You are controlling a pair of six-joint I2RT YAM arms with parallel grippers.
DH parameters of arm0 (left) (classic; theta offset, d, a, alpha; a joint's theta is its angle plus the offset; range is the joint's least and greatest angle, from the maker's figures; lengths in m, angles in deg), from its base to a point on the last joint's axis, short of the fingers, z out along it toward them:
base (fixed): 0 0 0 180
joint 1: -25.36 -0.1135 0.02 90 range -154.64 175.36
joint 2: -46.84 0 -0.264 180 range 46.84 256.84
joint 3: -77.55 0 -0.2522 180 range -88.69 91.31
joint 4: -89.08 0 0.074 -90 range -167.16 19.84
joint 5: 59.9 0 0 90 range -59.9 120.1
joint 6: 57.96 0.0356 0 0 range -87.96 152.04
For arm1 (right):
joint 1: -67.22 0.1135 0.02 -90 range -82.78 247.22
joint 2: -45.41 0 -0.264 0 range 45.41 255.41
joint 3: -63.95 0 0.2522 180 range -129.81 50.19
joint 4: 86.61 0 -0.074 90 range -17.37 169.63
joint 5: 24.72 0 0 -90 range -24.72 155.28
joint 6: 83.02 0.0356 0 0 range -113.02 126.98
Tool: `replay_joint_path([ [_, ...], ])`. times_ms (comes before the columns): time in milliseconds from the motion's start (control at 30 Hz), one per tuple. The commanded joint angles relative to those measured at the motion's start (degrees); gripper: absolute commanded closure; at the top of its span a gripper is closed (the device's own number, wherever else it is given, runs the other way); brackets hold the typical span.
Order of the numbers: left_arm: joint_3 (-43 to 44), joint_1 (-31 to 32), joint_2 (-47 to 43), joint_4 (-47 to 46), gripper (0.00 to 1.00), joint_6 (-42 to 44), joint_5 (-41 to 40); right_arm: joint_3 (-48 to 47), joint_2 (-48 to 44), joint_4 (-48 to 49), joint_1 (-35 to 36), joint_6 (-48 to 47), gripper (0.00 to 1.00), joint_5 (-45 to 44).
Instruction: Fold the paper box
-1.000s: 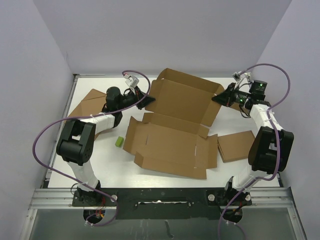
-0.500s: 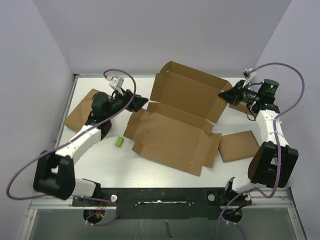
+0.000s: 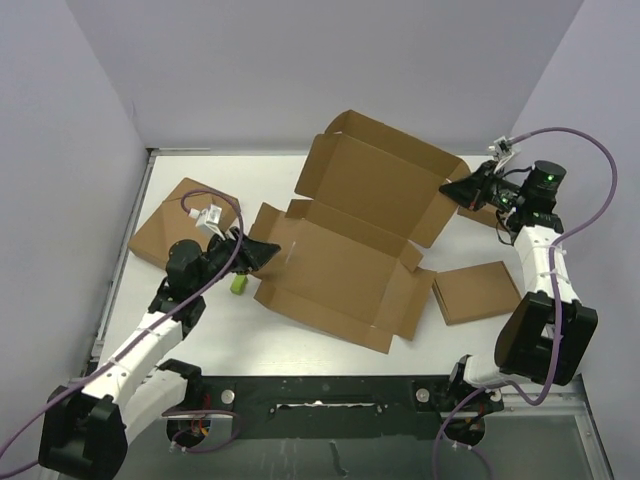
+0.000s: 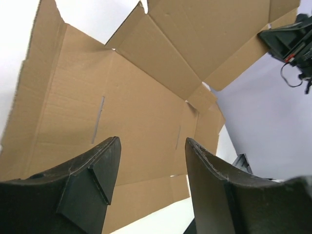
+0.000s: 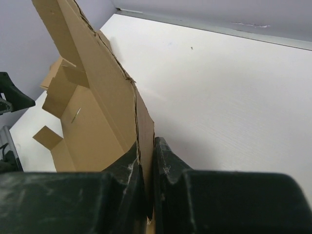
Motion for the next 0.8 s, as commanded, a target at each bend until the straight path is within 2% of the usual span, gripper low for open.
replay_joint_path([
  [0,0.96,0.17,-2.67,-0.95,0.48,-5.21,-1.18,-1.70,-3.05,4.46,-0.59,6.78,1.00,3.05],
  [100,2.16,0.81,0.75,-3.24,0.50,-9.30,2.45,-5.13,-2.63,4.67,-0.61,10.78,1.00,4.25],
  [200,5.21,1.94,3.00,-2.65,0.49,-9.93,3.56,-8.78,-2.36,4.67,-0.69,14.37,1.00,5.04],
  [300,6.14,4.27,3.95,-4.61,0.48,-10.42,1.11,-11.46,-1.54,6.51,-0.89,19.66,1.00,6.44],
  [433,7.03,7.99,8.10,-12.76,0.46,-13.29,-1.54,-11.66,-1.67,11.54,-0.98,26.53,1.00,7.29],
  [533,11.13,11.81,12.51,-17.03,0.45,-13.35,-3.21,-11.07,-2.44,13.30,-1.06,29.89,1.00,7.53],
  [767,18.53,16.56,22.60,-26.59,0.31,-15.13,-9.23,-8.18,-3.68,21.73,-1.05,42.50,1.00,7.85],
])
